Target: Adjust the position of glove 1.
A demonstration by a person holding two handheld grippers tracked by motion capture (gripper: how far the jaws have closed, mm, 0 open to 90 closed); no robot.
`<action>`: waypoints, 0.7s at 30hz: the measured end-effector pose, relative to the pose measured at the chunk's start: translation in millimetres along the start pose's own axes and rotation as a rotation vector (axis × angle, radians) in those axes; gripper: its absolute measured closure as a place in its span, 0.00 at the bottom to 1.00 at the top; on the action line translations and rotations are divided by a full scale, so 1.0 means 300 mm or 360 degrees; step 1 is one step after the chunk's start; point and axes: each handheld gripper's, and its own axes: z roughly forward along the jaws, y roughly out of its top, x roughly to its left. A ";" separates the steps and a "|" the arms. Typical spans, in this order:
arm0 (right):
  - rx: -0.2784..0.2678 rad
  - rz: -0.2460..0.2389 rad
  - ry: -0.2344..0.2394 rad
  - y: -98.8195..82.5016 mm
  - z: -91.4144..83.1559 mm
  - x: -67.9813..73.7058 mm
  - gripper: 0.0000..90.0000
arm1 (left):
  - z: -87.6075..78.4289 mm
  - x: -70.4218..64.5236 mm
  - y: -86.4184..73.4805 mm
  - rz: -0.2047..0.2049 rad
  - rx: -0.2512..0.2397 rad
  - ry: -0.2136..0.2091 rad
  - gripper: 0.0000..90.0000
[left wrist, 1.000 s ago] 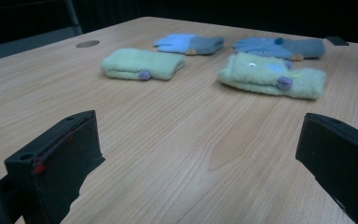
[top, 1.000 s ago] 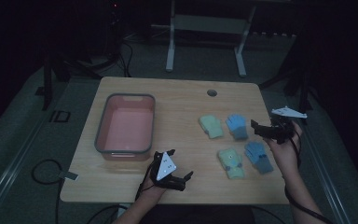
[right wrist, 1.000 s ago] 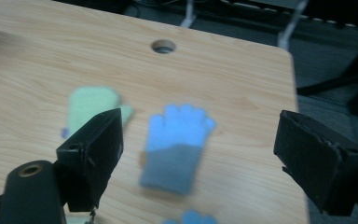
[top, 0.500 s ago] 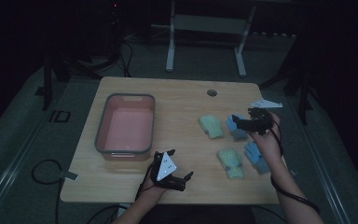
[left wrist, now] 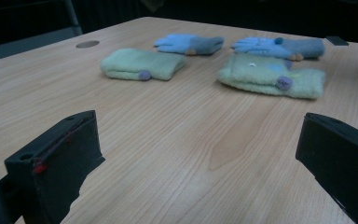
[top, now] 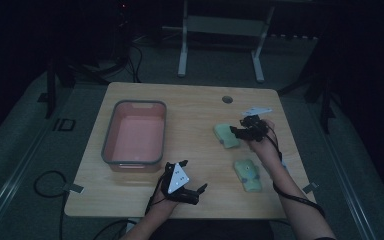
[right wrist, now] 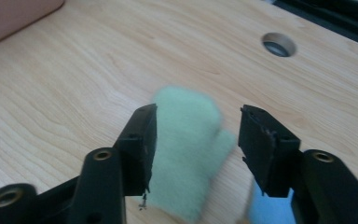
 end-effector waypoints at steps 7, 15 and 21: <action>0.0053 -0.0026 0.0073 0.000 0.078 0.005 0.60 | -0.001 0.000 0.000 0.0002 -0.0005 -0.0002 0.00; 0.0135 0.0046 0.0072 -0.026 0.162 -0.008 0.62 | -0.004 0.001 -0.002 0.0002 -0.0019 -0.0004 0.00; 0.0217 0.0021 0.0038 -0.052 0.231 -0.013 0.62 | -0.005 0.003 -0.003 -0.0004 -0.0026 -0.0011 0.00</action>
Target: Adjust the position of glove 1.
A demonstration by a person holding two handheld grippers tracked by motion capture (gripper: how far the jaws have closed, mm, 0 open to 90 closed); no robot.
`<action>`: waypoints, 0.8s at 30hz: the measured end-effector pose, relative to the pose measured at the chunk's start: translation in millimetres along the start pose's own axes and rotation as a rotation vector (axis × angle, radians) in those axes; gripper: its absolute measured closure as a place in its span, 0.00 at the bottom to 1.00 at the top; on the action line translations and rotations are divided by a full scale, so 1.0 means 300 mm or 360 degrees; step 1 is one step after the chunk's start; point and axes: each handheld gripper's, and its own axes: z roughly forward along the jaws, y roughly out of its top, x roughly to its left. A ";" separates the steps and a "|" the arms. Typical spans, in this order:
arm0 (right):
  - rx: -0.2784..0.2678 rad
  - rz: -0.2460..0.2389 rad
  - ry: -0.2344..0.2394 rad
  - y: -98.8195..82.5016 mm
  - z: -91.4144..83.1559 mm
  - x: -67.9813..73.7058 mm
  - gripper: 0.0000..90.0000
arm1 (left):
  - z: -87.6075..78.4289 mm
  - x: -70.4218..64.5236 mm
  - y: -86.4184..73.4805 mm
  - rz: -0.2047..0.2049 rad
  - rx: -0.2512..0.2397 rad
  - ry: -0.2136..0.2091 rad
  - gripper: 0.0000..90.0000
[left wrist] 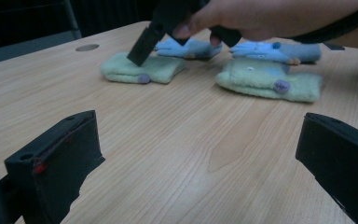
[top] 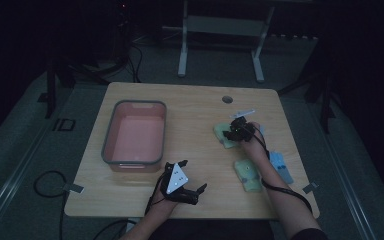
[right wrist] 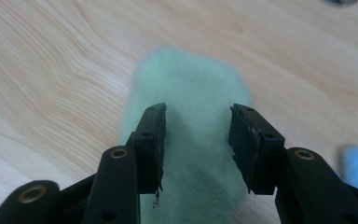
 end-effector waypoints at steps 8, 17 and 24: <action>-0.0007 0.0038 0.0041 -0.011 0.015 -0.008 0.67 | 0.001 -0.001 0.000 0.0003 0.0002 0.0008 0.00; 0.0043 0.0000 0.0036 0.009 0.018 0.017 0.90 | 0.002 0.002 0.001 -0.0011 0.0012 0.0007 0.00; -0.0032 0.0066 0.0027 0.027 -0.040 0.060 0.94 | 0.003 0.000 0.002 -0.0014 0.0018 0.0026 0.00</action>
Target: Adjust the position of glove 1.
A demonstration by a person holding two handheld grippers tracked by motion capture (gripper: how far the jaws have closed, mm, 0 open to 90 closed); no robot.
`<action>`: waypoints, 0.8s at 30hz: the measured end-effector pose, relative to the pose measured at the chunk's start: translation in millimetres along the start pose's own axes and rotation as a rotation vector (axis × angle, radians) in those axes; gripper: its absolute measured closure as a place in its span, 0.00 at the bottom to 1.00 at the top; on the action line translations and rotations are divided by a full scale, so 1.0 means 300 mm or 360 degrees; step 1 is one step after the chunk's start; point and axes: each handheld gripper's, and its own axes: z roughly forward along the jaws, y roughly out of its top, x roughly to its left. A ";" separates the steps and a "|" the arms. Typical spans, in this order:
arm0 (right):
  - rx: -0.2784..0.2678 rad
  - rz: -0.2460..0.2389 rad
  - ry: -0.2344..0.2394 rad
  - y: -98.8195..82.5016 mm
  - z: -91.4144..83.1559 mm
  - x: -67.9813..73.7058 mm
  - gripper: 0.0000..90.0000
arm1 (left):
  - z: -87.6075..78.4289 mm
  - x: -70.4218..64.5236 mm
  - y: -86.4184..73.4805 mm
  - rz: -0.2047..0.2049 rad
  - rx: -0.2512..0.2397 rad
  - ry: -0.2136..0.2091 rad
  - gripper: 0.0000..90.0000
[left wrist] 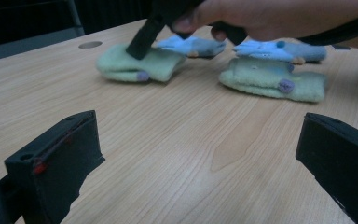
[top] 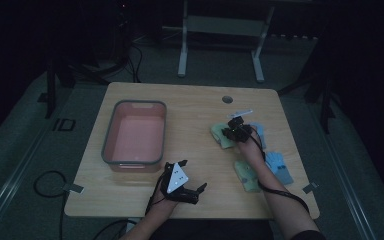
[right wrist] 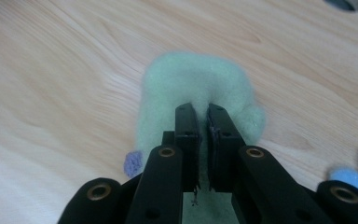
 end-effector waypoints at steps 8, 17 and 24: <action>-0.0090 0.0011 -0.0050 0.049 -0.146 0.151 0.94 | 0.000 -0.005 0.000 0.0012 -0.0006 0.0021 0.00; -0.0149 0.0135 -0.0070 0.023 -0.242 0.274 0.94 | -0.004 0.000 -0.002 -0.0017 -0.0017 0.0024 0.00; -0.0195 0.0252 -0.0076 -0.049 -0.284 0.340 0.94 | -0.009 -0.007 -0.004 -0.0003 -0.0048 0.0070 0.00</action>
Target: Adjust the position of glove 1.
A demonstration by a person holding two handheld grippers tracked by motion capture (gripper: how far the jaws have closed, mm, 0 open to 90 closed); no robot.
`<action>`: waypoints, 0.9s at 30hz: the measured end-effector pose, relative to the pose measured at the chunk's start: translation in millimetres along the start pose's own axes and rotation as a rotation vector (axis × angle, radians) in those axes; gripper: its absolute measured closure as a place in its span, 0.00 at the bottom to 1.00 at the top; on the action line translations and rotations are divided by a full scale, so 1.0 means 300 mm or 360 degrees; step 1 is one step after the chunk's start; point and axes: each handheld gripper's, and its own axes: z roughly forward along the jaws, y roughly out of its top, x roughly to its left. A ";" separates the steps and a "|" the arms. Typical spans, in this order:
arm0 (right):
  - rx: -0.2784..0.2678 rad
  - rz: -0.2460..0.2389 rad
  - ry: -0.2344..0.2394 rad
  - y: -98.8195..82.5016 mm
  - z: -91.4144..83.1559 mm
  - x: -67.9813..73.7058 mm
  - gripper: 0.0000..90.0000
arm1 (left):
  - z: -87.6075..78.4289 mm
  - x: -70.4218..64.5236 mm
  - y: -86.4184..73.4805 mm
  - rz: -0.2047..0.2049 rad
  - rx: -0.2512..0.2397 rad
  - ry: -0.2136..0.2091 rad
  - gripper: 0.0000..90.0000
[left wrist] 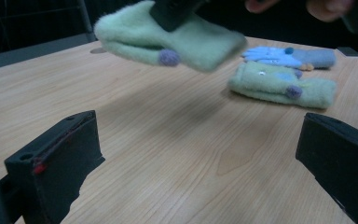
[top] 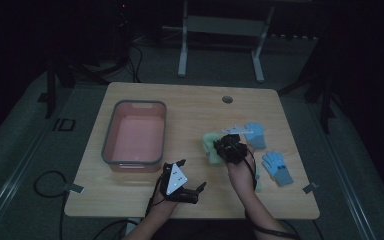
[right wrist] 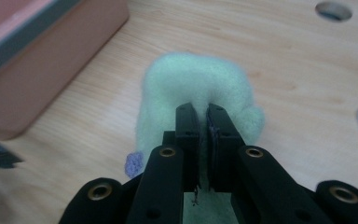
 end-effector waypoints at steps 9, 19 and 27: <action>-0.0027 0.0153 -0.0045 -0.090 0.000 0.047 0.94 | -0.001 -0.009 0.000 0.0038 0.0001 0.0015 0.00; -0.0011 0.0278 -0.0136 -0.160 0.086 0.048 0.94 | -0.001 -0.015 0.000 0.0070 0.0003 0.0017 0.00; 0.0019 0.0327 -0.0190 -0.209 0.165 0.041 0.91 | 0.000 -0.015 0.001 0.0072 0.0008 0.0013 0.00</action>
